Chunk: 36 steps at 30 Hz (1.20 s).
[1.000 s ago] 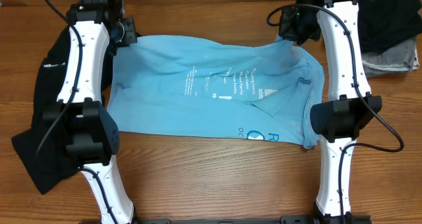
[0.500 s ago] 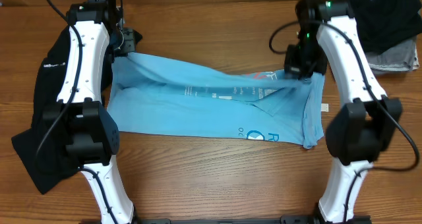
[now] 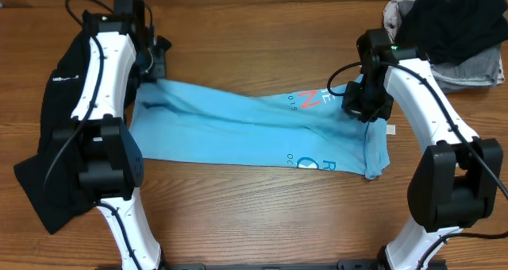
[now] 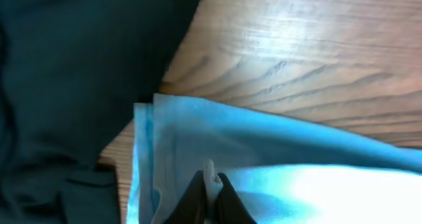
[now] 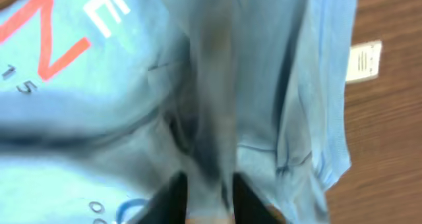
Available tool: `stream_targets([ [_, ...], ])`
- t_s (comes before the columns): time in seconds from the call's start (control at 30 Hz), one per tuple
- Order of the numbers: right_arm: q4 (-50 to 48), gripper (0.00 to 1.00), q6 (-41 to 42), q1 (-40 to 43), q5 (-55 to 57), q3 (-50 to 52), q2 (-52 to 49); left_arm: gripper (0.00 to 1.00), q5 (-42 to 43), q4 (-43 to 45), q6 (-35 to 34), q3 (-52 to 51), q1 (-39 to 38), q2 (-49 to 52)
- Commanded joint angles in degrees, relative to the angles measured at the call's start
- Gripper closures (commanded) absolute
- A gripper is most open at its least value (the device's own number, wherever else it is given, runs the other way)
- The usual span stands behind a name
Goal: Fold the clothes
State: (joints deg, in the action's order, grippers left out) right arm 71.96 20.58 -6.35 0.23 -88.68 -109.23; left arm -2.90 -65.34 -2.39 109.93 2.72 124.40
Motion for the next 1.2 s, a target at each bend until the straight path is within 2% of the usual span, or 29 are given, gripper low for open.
stream_targets([
  [0.0,-0.4,0.57,0.5,0.4,-0.3,0.2,1.4,0.66,-0.7,1.2,0.7,-3.9,-0.1,-1.5],
  [0.03,-0.4,0.55,0.5,0.4,-0.3,0.2,1.4,0.59,-0.7,1.4,0.7,-4.6,-0.1,-1.5],
  [0.1,-0.4,0.54,0.5,0.4,-0.3,0.2,1.4,0.57,-0.7,1.6,0.7,-5.9,0.0,-1.5],
  [0.27,-0.6,0.46,0.4,0.4,-0.3,0.2,1.4,0.61,-0.7,0.9,0.7,-5.9,0.0,-1.6],
  [0.6,-0.6,0.39,0.3,0.4,-0.6,0.2,1.4,0.32,-0.5,-4.2,0.7,-6.0,4.2,-1.5],
  [0.83,-1.0,0.38,-0.9,0.4,-2.1,0.2,1.4,0.14,0.4,-2.4,1.6,-10.0,9.0,-1.5],
  [1.03,-1.2,0.38,-0.9,0.4,-2.1,0.2,1.4,0.16,5.9,3.7,6.0,-15.7,9.9,-1.5],
  [1.17,-1.1,0.38,-0.9,0.4,-2.1,0.2,1.4,0.18,6.6,5.4,7.5,-16.2,9.2,-1.5],
])
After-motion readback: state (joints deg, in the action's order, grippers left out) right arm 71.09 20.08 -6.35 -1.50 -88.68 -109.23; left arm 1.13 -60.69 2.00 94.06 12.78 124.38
